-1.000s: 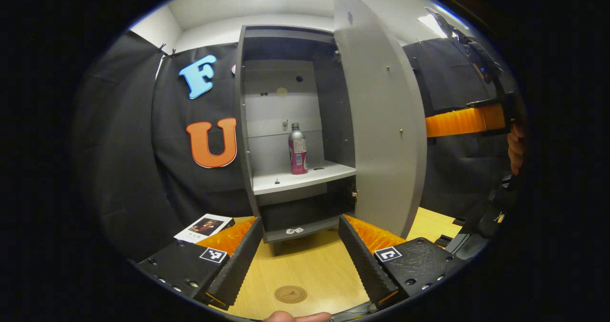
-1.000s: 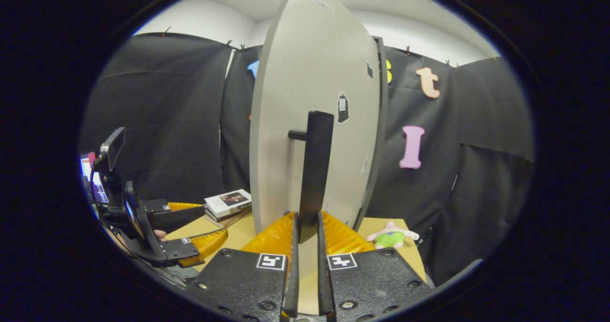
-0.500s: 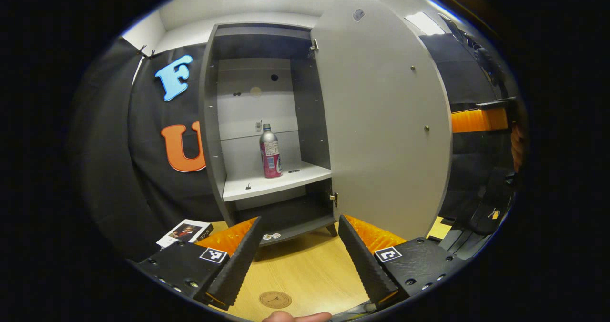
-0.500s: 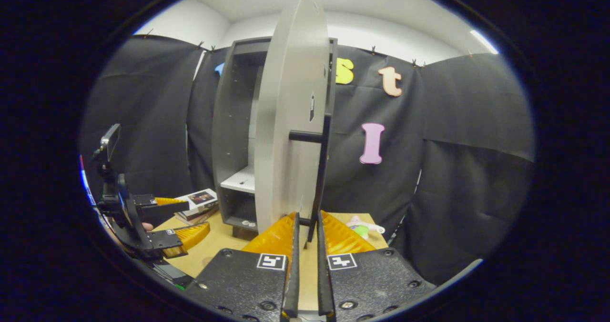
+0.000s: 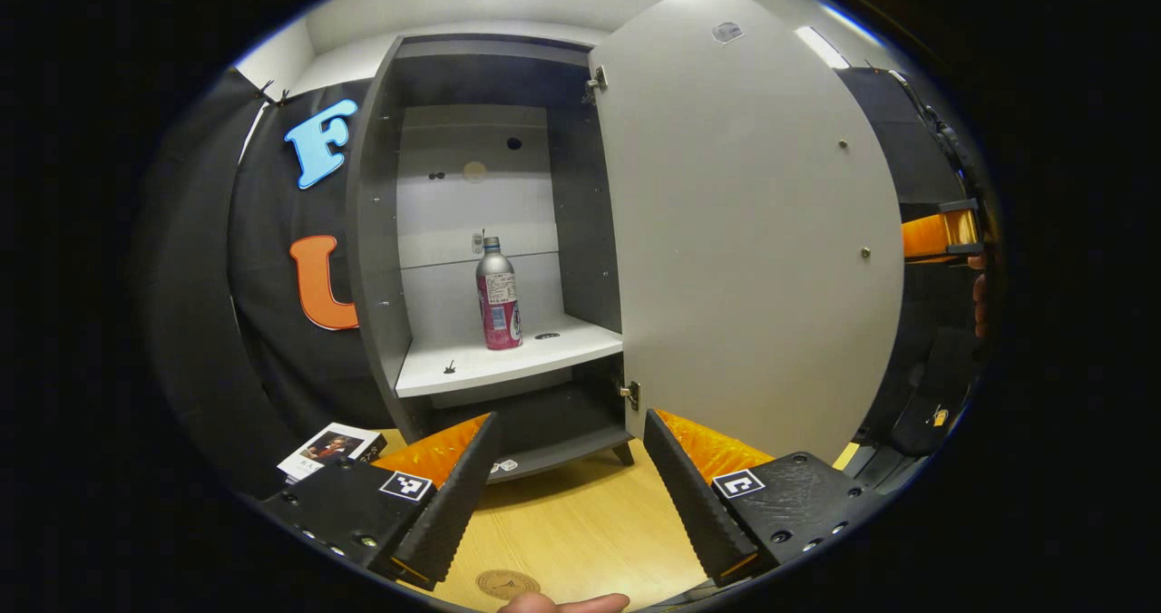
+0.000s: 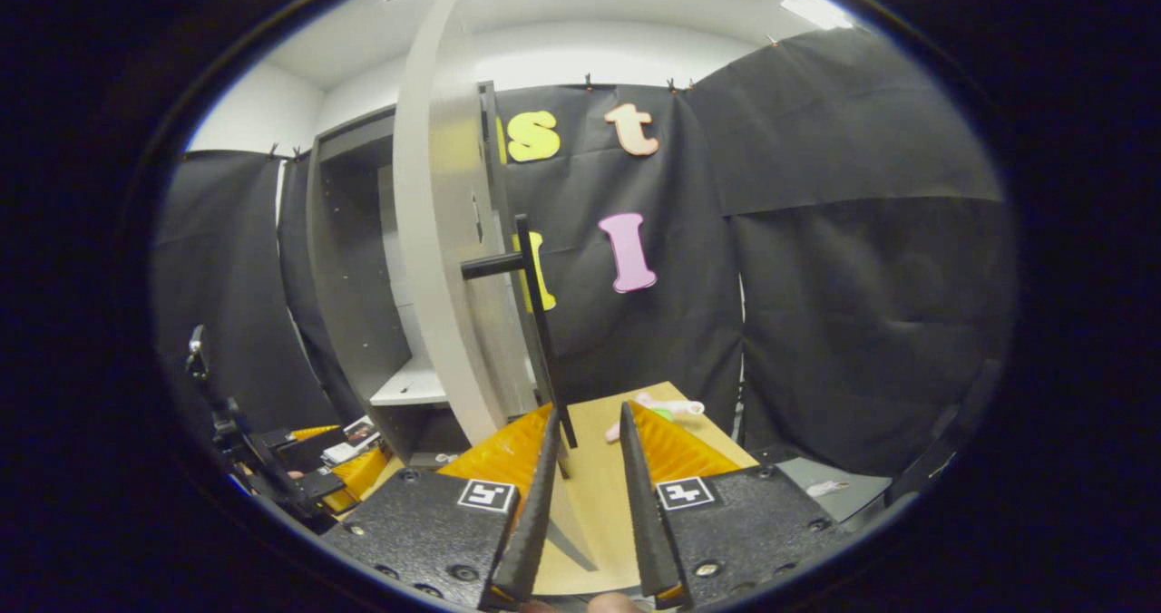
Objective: Open the cabinet door with the right hand, grasp the bottle in the cabinet with the left hand and place it on the coaster, then close the cabinet door with the right hand.
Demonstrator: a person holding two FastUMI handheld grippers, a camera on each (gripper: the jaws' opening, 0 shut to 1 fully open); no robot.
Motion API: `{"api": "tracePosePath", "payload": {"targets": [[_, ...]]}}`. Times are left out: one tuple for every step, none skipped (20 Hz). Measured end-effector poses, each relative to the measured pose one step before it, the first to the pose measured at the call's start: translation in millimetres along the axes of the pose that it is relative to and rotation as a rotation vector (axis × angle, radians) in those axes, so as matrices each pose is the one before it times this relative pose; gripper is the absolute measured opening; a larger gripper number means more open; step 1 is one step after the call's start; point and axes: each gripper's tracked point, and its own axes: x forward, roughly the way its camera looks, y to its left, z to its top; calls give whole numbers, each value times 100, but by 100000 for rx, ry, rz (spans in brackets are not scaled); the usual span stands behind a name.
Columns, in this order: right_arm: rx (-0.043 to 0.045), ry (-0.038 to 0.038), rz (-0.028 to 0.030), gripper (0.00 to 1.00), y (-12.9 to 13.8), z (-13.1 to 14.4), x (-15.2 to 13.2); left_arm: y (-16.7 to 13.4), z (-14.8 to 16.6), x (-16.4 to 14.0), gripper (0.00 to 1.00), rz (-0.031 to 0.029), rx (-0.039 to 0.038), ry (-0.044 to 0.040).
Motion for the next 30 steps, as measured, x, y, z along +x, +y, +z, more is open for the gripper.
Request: {"api": "tracePosePath", "payload": {"targets": [[-4395, -1460, -785, 46, -374, 68, -45, 80, 277, 541, 96, 244, 375, -376], [-4286, -2069, -2345, 50, -365, 551, -301, 117, 362, 591, 96, 539, 364, -771], [-2027, -2996, -1664, 47, -207, 837, -414, 79, 254, 712, 96, -2, 244, -687], [426, -4207, -415, 53, -5, 1061, -535, -223, 149, 856, 96, -1090, 145, 22], [2316, -4538, 418, 54, 21, 712, 236, 96, 365, 837, 96, 576, 493, -728], [2585, -1025, 1100, 56, 78, -20, 242, 355, 519, 1059, 96, 1373, 820, -880], [1562, 804, 875, 63, -152, -438, 282, 305, 471, 1047, 96, 1880, 581, -1086], [2005, -302, 207, 67, -212, -171, 119, 322, 480, 1261, 96, 1561, 193, -757], [963, 606, -477, 73, -481, -20, -79, 429, 379, 1301, 96, 2690, 464, -54], [913, 460, 260, 82, -667, 150, -39, 985, 260, 1254, 96, 4537, 1057, 1011], [753, 1059, 1029, 93, -187, 70, 101, 959, 383, 1348, 96, 4953, 719, 355], [1263, 930, 986, 96, 142, -147, -124, 693, 501, 1628, 96, 3425, -688, -187], [338, 782, 981, 97, 221, -5, 85, 417, 358, 1446, 96, 2117, -2293, -82], [-1177, 494, -50, 98, -38, -10, -65, 388, 409, 1535, 96, 1287, -3191, 69], [-1629, 207, 149, 99, -56, 212, -41, 514, 561, 1421, 96, 1666, -2608, -150], [-1644, 35, -251, 95, -117, 57, 38, 629, 371, 1617, 96, 2170, -1210, 155], [-842, -230, 17, 94, -121, 95, 30, 376, 5, 1305, 96, 1275, -166, 943], [197, 171, 320, 94, 118, -120, 237, 383, 62, 1470, 96, 2052, 537, 653], [-61, 605, 102, 94, 48, -176, 2, 417, 85, 1271, 96, 2128, 950, 226], [-58, 872, -167, 94, -129, -333, -51, 357, -30, 1130, 96, 1656, 581, 401], [361, 192, 211, 94, -39, -83, -42, -157, -6, 1095, 96, 575, 96, 241], [424, 840, 315, 95, 95, -182, 111, -190, -118, 1156, 97, 258, 72, 342], [-123, 3306, -194, 99, 29, -767, 77, -19, -105, 644, 96, 88, 893, -139], [92, 3641, -65, 99, -188, -1110, -155, 2, -35, 779, 97, 774, 1957, -600], [486, 2321, 342, 99, -23, -450, 147, 164, 179, 773, 96, 1402, 2201, -778], [622, 916, 616, 95, 141, 86, 188, -8, 52, 710, 96, 1039, 1295, -429], [-233, -400, 158, 99, -36, 339, 105, -270, -40, 299, 96, 146, 259, -281], [-1281, -357, 27, 99, -183, 220, 170, -273, 23, 487, 96, -485, -277, 79], [-1568, 298, 478, 99, -6, 36, 161, -228, -7, 574, 96, -874, -133, 174], [-765, -735, 402, 99, -1, -24, 57, -173, -54, 502, 96, -375, -64, 515]]}}
